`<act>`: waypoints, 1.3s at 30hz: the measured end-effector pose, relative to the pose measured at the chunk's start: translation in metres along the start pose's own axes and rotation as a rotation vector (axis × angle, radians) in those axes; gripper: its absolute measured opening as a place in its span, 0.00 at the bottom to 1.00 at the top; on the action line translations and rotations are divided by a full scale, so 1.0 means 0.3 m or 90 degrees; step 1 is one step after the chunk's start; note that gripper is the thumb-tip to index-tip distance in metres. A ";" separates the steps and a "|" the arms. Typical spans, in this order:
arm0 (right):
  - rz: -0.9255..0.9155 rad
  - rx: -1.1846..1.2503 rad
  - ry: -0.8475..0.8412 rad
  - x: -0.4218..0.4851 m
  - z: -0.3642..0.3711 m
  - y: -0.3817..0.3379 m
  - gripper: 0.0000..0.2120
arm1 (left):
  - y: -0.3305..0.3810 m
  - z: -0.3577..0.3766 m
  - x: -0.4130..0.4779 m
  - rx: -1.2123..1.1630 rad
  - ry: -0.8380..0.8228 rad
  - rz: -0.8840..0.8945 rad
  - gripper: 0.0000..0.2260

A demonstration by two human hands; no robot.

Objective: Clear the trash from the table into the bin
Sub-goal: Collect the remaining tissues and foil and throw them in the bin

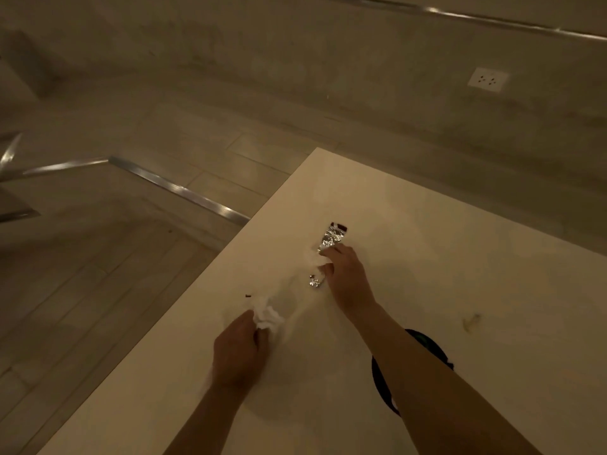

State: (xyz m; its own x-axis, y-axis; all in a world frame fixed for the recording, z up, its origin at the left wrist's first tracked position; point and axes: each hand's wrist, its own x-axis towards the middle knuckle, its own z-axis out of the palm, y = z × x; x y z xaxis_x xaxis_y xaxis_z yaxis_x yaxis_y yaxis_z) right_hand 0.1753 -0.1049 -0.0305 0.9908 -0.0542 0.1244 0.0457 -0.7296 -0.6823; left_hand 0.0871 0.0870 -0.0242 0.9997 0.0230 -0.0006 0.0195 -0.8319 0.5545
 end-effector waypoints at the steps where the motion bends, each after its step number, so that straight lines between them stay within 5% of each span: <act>1: 0.005 -0.001 -0.015 -0.004 -0.013 0.000 0.13 | 0.008 -0.003 -0.002 0.003 -0.008 0.004 0.29; 8: 0.089 -0.023 -0.038 -0.047 -0.089 -0.019 0.16 | 0.084 -0.041 -0.011 0.013 0.023 0.024 0.26; 14: 0.114 -0.097 0.055 -0.016 -0.113 -0.029 0.14 | 0.083 -0.044 0.009 0.057 0.009 0.055 0.28; 18: 0.110 -0.153 0.066 0.003 -0.085 -0.032 0.18 | 0.071 -0.030 0.018 0.059 -0.006 0.047 0.14; 31: -0.022 -0.182 -0.049 -0.064 -0.071 0.003 0.19 | 0.068 -0.018 0.016 0.049 -0.016 0.066 0.32; 39: -0.037 -0.198 -0.019 -0.134 -0.111 0.008 0.12 | 0.154 -0.022 0.007 0.086 -0.021 0.116 0.14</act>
State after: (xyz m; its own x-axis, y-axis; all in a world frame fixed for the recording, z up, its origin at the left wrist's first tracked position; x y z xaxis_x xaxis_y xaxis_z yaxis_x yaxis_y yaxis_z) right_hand 0.1314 -0.1273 -0.0132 0.9913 0.0101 0.1315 0.0651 -0.9047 -0.4211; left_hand 0.0900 0.0522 0.0070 0.9866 -0.1513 0.0610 -0.1628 -0.8873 0.4316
